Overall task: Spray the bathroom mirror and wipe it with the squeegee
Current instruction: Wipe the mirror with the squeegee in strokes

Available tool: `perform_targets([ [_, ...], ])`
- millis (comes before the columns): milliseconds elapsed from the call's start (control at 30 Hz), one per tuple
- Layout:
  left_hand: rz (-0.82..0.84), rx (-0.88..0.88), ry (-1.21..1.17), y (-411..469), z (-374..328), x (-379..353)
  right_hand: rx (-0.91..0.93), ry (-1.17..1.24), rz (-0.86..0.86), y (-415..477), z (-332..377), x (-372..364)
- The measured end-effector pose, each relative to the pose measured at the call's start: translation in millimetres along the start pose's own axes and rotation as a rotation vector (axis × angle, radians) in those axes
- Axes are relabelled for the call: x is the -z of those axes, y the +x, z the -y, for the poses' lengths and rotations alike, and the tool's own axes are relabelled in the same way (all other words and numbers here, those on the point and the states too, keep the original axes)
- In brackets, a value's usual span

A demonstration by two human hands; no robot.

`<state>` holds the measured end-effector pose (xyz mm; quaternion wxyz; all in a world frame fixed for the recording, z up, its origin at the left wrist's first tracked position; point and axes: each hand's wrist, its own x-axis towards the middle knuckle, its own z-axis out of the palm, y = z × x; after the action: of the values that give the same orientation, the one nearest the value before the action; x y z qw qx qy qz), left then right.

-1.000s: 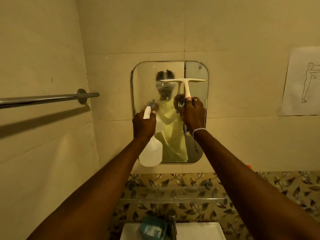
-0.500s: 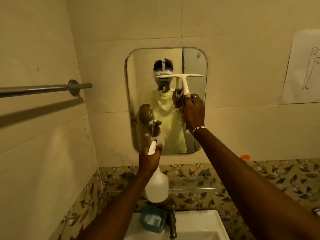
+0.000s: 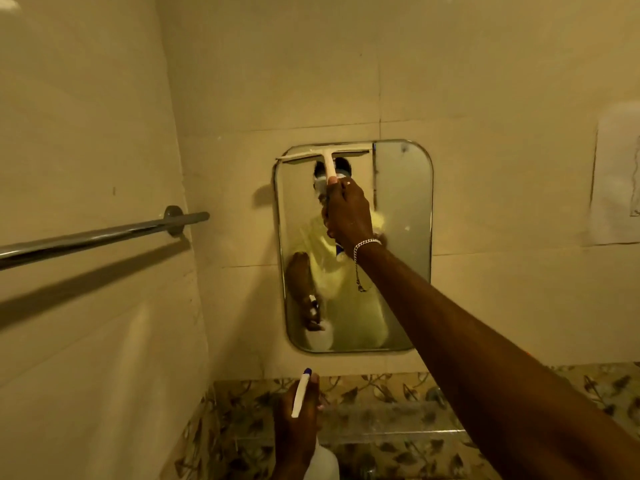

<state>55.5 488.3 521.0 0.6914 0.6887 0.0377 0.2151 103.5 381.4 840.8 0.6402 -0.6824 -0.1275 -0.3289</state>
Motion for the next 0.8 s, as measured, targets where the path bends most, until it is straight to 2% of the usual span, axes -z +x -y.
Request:
perform_targets([
  [367, 0.017, 0.112, -0.075, 29.5, 18.2, 36.6, 0.014, -0.180, -0.124, 22.1, 1.3, -40.1],
  [467, -0.015, 0.051, -0.027, 31.0, 18.5, 37.3, 0.003, -0.219, -0.113, 6.5, -12.8, -40.9],
  [667, -0.061, 0.002, -0.039, 30.5, 20.6, 39.1, -0.037, -0.178, -0.095, -82.0, -95.6, -29.2],
  [800, -0.062, -0.058, -0.049, 28.2, 13.8, 42.9, -0.226, -0.203, -0.047, -167.7, -177.1, -29.2],
])
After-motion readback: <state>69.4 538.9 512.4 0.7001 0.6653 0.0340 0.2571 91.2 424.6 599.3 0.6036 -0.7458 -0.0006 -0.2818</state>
